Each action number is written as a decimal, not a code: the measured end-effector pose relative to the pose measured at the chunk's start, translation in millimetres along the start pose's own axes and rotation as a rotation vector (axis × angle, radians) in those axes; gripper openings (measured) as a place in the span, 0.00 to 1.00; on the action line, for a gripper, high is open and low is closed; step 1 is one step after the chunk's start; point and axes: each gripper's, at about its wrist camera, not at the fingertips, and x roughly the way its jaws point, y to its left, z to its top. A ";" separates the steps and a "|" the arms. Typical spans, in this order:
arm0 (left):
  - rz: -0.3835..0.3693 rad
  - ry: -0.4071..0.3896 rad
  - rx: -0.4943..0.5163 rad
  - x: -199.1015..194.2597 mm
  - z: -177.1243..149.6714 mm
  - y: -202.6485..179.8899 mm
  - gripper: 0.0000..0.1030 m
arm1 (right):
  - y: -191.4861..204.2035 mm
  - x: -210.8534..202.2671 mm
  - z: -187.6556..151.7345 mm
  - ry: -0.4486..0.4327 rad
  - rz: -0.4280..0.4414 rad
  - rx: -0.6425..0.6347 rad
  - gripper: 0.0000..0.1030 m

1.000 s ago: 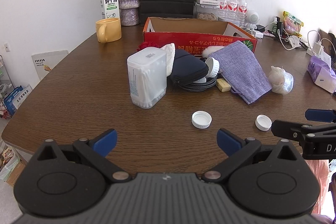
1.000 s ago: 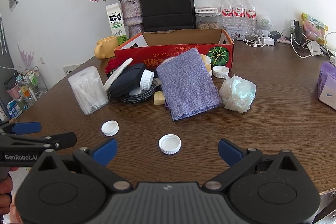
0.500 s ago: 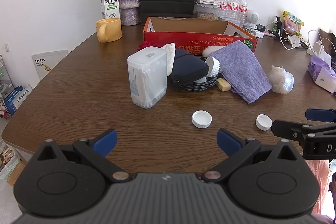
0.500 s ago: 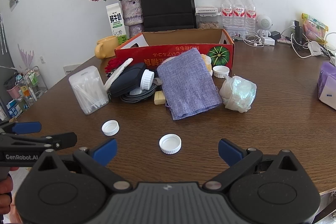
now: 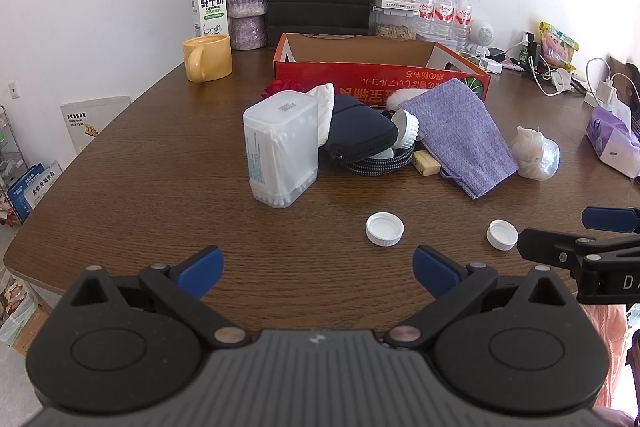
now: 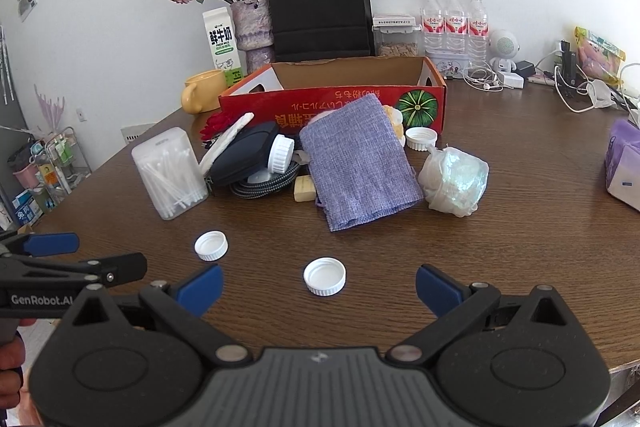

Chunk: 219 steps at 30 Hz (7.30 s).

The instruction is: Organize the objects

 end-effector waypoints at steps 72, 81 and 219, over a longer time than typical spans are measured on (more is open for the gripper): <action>-0.100 0.038 0.106 67.6 12.2 -39.4 0.29 | -5.5 49.8 -12.7 -0.038 0.067 -0.145 0.27; -0.098 -0.007 0.104 51.3 15.5 -37.8 0.29 | -0.9 37.1 -7.9 -0.082 0.065 -0.152 0.27; 0.075 -0.141 0.006 44.4 142.5 -4.7 1.00 | -30.2 49.5 124.4 -0.206 -0.111 -0.115 1.00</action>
